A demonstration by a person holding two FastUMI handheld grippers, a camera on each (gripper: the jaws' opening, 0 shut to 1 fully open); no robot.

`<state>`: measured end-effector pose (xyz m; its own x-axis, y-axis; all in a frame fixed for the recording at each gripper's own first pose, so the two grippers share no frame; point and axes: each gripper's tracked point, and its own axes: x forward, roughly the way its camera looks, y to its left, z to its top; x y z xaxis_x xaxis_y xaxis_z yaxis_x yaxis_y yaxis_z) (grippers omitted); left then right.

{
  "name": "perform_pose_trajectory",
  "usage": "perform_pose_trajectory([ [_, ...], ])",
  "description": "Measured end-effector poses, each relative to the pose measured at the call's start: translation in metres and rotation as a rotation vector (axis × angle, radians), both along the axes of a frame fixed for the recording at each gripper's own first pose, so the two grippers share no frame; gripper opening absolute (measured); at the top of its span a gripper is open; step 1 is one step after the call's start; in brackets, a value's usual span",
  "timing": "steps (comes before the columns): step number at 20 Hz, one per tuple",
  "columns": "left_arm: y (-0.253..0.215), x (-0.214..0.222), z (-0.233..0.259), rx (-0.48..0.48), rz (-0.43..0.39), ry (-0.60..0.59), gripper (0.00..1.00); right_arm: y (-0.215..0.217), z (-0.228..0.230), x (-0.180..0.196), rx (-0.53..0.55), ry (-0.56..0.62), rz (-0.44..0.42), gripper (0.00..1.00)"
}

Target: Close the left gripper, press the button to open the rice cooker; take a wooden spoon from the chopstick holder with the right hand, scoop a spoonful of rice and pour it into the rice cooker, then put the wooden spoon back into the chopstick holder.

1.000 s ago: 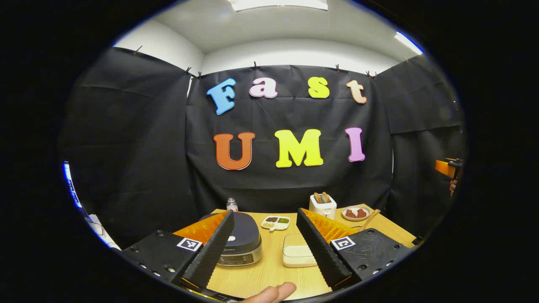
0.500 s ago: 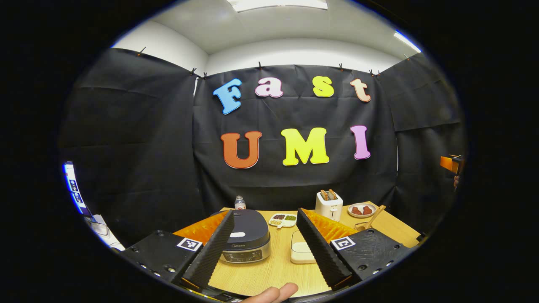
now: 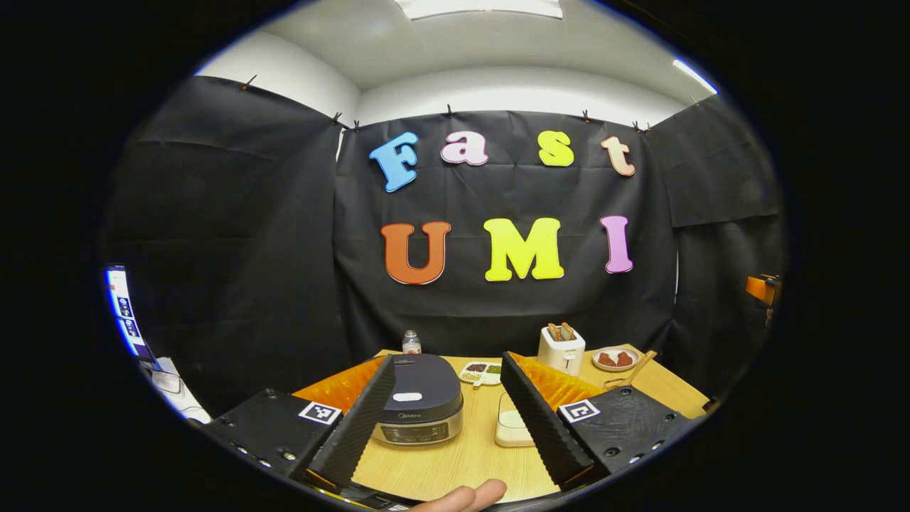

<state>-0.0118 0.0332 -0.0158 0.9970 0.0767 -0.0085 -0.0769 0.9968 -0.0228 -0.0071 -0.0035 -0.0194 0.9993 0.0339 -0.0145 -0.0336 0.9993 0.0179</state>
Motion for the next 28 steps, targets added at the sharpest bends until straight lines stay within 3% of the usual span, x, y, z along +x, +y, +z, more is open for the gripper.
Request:
perform_pose_trajectory([
  [2,-0.002,0.004,-0.002,-0.006,-0.013,0.011,0.94,0.002,-0.003,0.002,-0.002,0.002,0.004,1.0],
  [4,-0.005,0.011,-0.005,-0.003,-0.036,0.016,0.81,0.002,-0.005,0.003,0.009,0.001,0.006,0.97],
  [5,-0.004,0.014,-0.008,0.007,-0.037,0.023,0.59,0.002,-0.009,0.003,0.014,0.002,0.008,0.97],
  [6,-0.004,0.017,-0.01,0.033,-0.036,0.026,0.61,0.004,-0.011,0.003,0.016,0.004,0.012,0.97],
  [7,-0.001,0.02,-0.015,0.066,-0.021,0.032,0.53,0.006,-0.013,0.003,0.016,0.006,0.018,0.97],
  [8,0.002,0.026,-0.015,0.102,-0.016,0.042,0.39,0.008,-0.015,0.003,0.014,0.009,0.024,1.0],
  [9,0.004,0.029,-0.019,0.125,-0.007,0.054,0.34,0.009,-0.017,0.003,0.012,0.01,0.029,0.97],
  [10,0.002,0.036,-0.024,0.138,-0.022,0.062,0.18,0.009,-0.019,0.003,0.011,0.011,0.03,1.0],
  [11,0.002,0.038,-0.029,0.143,-0.016,0.078,0.19,0.009,-0.023,0.004,0.009,0.012,0.031,1.0],
  [12,0.009,0.041,-0.035,0.133,-0.005,0.093,0.0,0.009,-0.026,0.004,0.007,0.015,0.032,1.0],
  [17,0.028,0.076,-0.078,0.096,0.039,0.229,0.0,0.008,-0.04,0.006,0.025,0.029,0.039,1.0],
  [26,0.061,0.137,-0.156,-0.114,0.072,0.477,0.0,0.0,-0.074,0.017,0.033,0.083,0.038,1.0],
  [28,0.068,0.15,-0.167,-0.122,0.088,0.491,0.0,-0.002,-0.08,0.019,0.044,0.097,0.041,1.0],
])
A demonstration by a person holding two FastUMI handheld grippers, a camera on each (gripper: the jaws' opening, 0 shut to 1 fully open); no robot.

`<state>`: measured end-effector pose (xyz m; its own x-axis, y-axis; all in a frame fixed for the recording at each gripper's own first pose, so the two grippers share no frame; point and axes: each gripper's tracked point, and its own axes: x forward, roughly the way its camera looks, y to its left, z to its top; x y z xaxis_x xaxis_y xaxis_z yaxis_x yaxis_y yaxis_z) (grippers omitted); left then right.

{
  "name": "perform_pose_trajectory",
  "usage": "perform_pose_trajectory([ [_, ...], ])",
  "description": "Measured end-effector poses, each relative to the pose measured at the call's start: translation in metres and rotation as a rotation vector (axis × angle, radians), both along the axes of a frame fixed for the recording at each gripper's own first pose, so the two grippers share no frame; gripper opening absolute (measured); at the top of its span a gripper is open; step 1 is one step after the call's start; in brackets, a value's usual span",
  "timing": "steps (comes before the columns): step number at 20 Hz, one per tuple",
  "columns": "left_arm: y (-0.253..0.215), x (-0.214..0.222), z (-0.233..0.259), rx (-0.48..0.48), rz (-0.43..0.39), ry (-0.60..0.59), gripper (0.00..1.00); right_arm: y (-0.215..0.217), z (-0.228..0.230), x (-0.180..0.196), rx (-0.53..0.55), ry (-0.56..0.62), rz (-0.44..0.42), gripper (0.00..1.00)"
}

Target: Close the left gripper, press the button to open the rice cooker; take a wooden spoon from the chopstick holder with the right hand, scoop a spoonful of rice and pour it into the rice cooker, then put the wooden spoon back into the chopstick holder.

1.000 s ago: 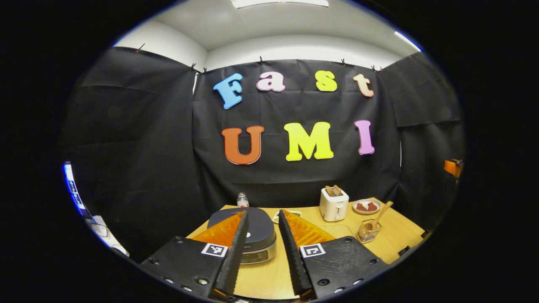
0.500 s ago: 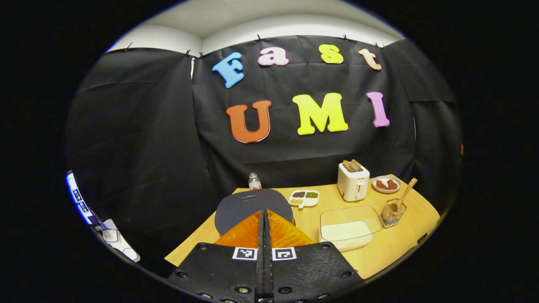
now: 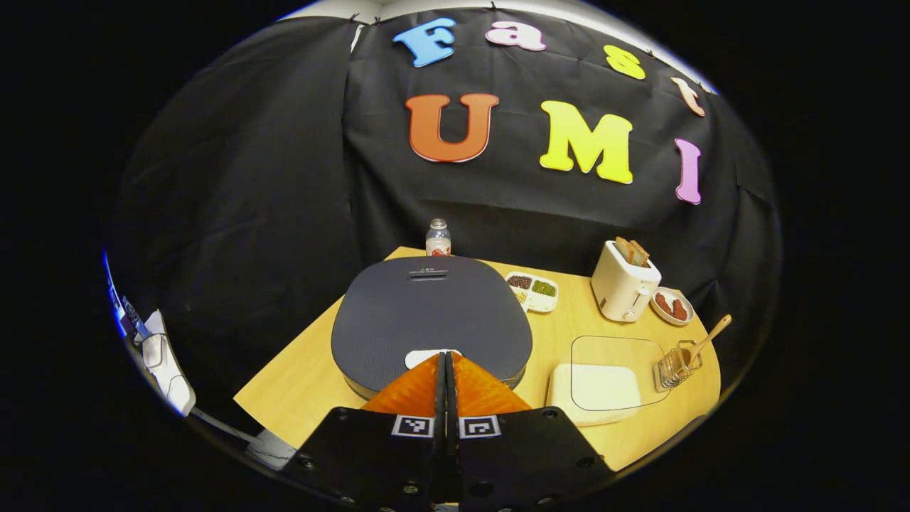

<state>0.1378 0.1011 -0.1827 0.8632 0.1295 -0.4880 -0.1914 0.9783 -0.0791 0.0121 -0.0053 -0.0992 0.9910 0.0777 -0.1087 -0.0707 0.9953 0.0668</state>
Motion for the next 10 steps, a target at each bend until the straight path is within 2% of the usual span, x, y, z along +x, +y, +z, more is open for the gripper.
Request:
perform_pose_trajectory([
  [4,0.003,0.014,-0.012,-0.024,-0.006,0.007,0.0,-0.004,-0.006,0.003,-0.003,0.01,0.004,1.0],
  [5,0.003,0.013,-0.02,-0.03,-0.012,0.037,0.08,-0.004,-0.007,0.003,-0.006,0.008,0.004,1.0],
  [6,0.004,0.011,-0.016,-0.015,-0.016,0.018,0.0,-0.005,-0.005,0.004,-0.006,0.004,0.005,1.0],
  [9,0.005,0.013,-0.027,-0.02,-0.014,0.079,0.0,-0.002,-0.006,0.005,0.0,-0.005,0.02,1.0],
  [10,0.005,0.012,-0.03,-0.052,-0.005,0.112,0.0,-0.001,-0.007,0.006,0.003,-0.003,0.022,1.0],
])
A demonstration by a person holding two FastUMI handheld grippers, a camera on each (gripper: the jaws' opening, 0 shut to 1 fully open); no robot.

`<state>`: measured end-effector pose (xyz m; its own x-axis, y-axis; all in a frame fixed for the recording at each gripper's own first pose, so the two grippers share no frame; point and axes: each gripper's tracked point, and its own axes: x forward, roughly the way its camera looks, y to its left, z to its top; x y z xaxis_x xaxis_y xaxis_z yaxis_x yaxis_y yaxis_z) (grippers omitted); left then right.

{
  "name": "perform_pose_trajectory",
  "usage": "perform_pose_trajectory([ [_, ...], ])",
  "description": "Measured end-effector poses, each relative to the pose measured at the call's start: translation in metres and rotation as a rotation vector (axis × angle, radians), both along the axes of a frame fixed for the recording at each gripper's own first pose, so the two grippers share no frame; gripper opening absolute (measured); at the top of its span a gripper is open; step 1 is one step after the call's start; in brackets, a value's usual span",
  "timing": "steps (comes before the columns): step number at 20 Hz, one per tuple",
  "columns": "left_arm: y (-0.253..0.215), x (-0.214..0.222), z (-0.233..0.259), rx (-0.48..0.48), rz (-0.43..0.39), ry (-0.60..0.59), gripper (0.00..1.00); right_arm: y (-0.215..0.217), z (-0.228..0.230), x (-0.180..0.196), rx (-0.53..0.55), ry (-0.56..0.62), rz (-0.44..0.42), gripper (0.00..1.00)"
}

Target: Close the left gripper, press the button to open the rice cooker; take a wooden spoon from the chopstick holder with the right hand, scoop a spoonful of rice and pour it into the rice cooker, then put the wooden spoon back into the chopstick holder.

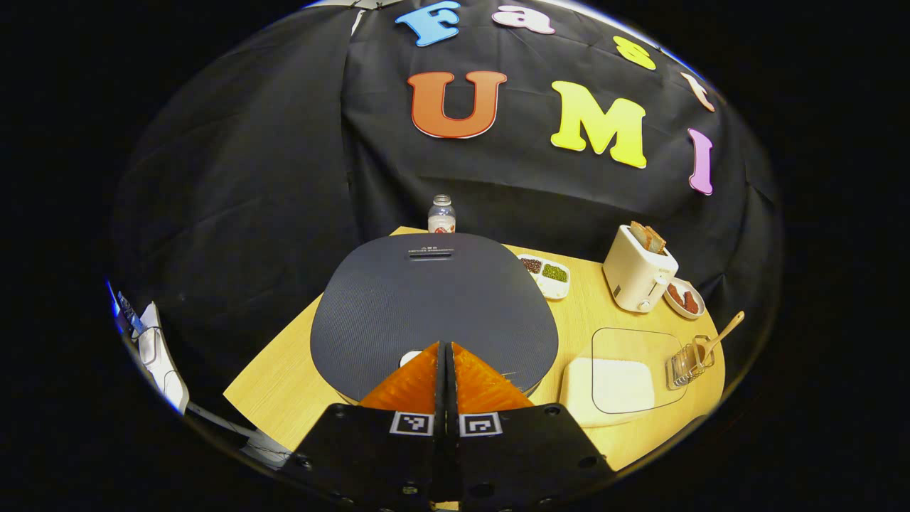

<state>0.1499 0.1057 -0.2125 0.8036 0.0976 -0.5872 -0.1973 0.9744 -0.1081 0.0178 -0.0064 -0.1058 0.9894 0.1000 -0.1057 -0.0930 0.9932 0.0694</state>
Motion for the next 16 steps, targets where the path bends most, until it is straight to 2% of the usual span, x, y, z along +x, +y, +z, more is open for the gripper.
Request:
perform_pose_trajectory([
  [1,-0.001,0.001,0.004,-0.032,0.021,0.003,0.0,0.003,-0.001,-0.001,0.003,0.002,0.006,0.97],
  [2,-0.001,0.002,0.003,-0.047,0.019,0.036,0.0,0.006,-0.002,-0.001,0.005,0.004,0.011,1.0],
  [8,0.002,0.001,0.006,0.049,0.025,0.04,0.0,0.016,-0.014,-0.005,0.004,0.024,0.026,1.0],
  [11,-0.005,-0.015,0.035,0.035,0.016,-0.042,0.0,0.02,-0.026,-0.005,-0.002,0.041,0.037,1.0],
  [12,-0.009,-0.022,0.055,0.046,0.008,-0.118,0.01,0.02,-0.03,-0.004,-0.007,0.043,0.035,0.97],
  [13,-0.015,-0.028,0.075,0.054,-0.008,-0.203,0.09,0.019,-0.034,-0.002,-0.005,0.047,0.025,1.0],
  [14,-0.022,-0.037,0.088,0.052,-0.015,-0.252,0.17,0.02,-0.038,0.0,0.0,0.054,0.021,0.97],
  [16,-0.026,-0.059,0.113,0.068,-0.003,-0.34,0.69,0.028,-0.051,0.002,0.009,0.079,0.034,1.0],
])
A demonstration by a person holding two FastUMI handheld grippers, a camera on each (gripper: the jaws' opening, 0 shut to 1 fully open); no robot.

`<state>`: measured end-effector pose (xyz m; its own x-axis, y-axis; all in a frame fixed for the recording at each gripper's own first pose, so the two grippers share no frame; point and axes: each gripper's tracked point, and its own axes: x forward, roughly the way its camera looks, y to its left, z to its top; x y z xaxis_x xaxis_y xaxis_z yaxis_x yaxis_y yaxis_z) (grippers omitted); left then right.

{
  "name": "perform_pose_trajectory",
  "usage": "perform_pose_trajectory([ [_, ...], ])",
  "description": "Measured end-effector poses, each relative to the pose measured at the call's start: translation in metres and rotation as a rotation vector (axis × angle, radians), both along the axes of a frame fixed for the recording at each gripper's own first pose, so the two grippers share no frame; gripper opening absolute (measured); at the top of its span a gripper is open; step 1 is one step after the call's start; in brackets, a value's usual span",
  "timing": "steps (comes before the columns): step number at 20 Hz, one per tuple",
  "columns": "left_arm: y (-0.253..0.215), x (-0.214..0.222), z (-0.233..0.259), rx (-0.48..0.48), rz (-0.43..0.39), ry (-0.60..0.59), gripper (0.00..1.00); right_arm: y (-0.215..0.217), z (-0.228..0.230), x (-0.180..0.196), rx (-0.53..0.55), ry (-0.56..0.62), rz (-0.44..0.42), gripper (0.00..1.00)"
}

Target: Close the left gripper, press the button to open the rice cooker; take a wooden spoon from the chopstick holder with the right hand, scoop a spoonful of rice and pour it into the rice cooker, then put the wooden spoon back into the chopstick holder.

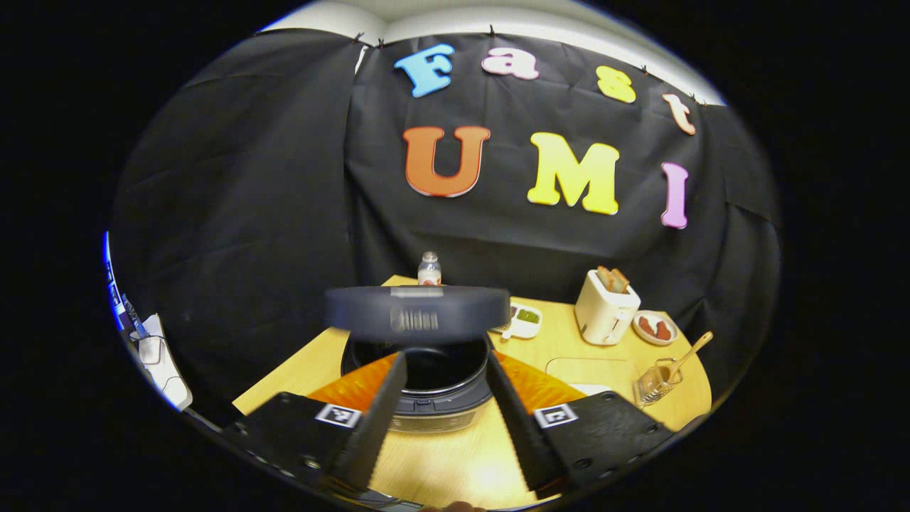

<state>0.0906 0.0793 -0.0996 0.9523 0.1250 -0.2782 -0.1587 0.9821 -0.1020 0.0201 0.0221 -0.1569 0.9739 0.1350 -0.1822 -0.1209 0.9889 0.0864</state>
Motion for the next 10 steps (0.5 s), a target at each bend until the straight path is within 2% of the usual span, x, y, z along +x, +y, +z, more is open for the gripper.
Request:
perform_pose_trajectory([
  [1,0.0,-0.012,0.008,0.023,0.006,-0.03,0.95,0.004,-0.005,0.002,0.007,0.011,0.011,1.0],
  [4,-0.002,-0.04,0.029,0.089,0.022,-0.119,0.97,0.014,-0.015,0.013,0.017,0.017,0.018,1.0],
  [7,-0.012,-0.068,0.035,0.098,0.01,-0.184,0.97,0.02,-0.03,0.033,0.025,0.011,-0.007,1.0],
  [8,-0.016,-0.079,0.035,0.104,0.006,-0.202,0.97,0.024,-0.033,0.04,0.031,0.001,-0.007,0.96],
  [10,-0.023,-0.101,0.031,0.112,0.002,-0.237,0.96,0.033,-0.046,0.059,0.024,-0.005,-0.014,1.0],
])
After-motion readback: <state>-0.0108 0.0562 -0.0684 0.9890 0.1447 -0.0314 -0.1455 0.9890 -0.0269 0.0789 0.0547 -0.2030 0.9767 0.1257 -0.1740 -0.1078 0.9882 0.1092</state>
